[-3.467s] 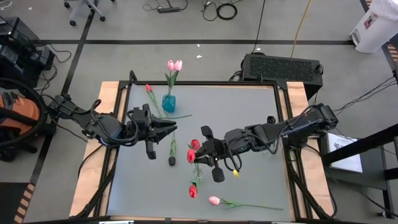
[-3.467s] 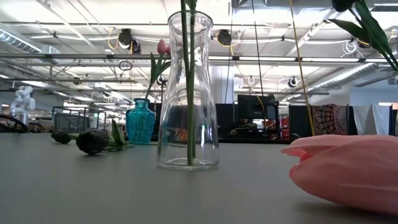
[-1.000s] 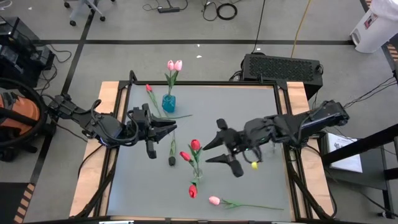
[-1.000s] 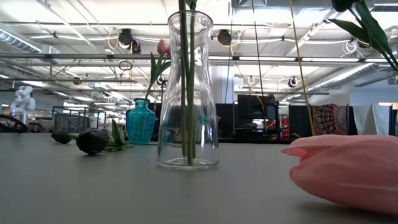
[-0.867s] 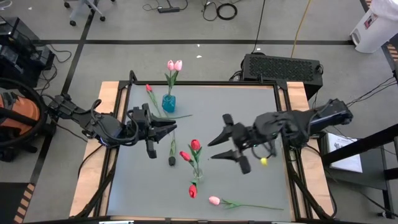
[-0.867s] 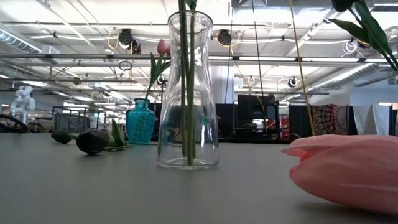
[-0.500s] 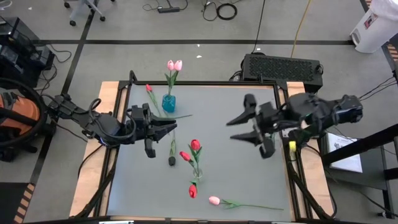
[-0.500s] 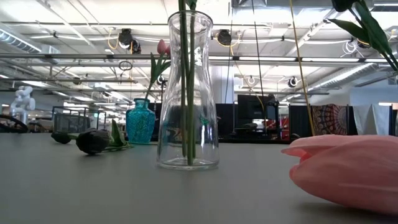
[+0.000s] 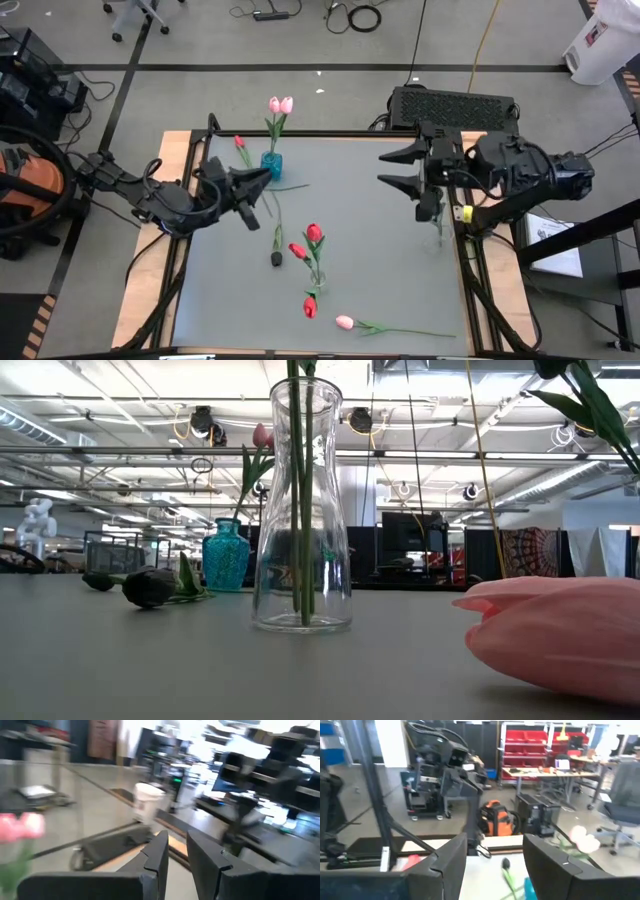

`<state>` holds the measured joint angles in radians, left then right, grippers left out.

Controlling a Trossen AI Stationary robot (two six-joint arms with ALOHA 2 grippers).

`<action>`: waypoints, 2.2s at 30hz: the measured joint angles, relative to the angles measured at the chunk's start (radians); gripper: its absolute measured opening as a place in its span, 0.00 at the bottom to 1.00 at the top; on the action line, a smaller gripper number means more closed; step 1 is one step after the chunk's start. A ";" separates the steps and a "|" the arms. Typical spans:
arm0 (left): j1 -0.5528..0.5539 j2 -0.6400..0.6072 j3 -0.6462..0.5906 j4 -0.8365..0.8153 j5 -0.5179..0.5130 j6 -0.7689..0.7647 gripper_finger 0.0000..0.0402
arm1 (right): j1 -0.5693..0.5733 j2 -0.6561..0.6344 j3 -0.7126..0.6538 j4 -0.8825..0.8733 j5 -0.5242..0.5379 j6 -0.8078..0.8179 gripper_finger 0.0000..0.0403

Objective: Sort flowers into vase by color
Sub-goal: Put the red flower into the left transparent vase

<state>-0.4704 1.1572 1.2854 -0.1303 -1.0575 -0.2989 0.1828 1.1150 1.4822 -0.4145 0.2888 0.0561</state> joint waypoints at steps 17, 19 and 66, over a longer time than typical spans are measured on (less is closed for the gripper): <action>0.264 -0.090 0.000 -0.535 -0.102 -0.596 0.19 | -0.246 0.025 0.000 -0.151 -0.006 -0.130 0.46; 0.293 -0.105 0.000 -0.671 -0.098 -0.750 0.19 | -0.265 0.024 0.000 -0.167 -0.006 -0.141 0.46; 1.283 0.269 0.000 -1.194 0.891 -0.523 0.37 | -0.384 0.060 0.000 -0.213 -0.055 -0.052 0.46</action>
<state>0.8131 1.4262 1.2854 -1.3247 -0.1661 -0.8223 -0.2016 1.1755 1.4822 -0.6276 0.2338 0.0040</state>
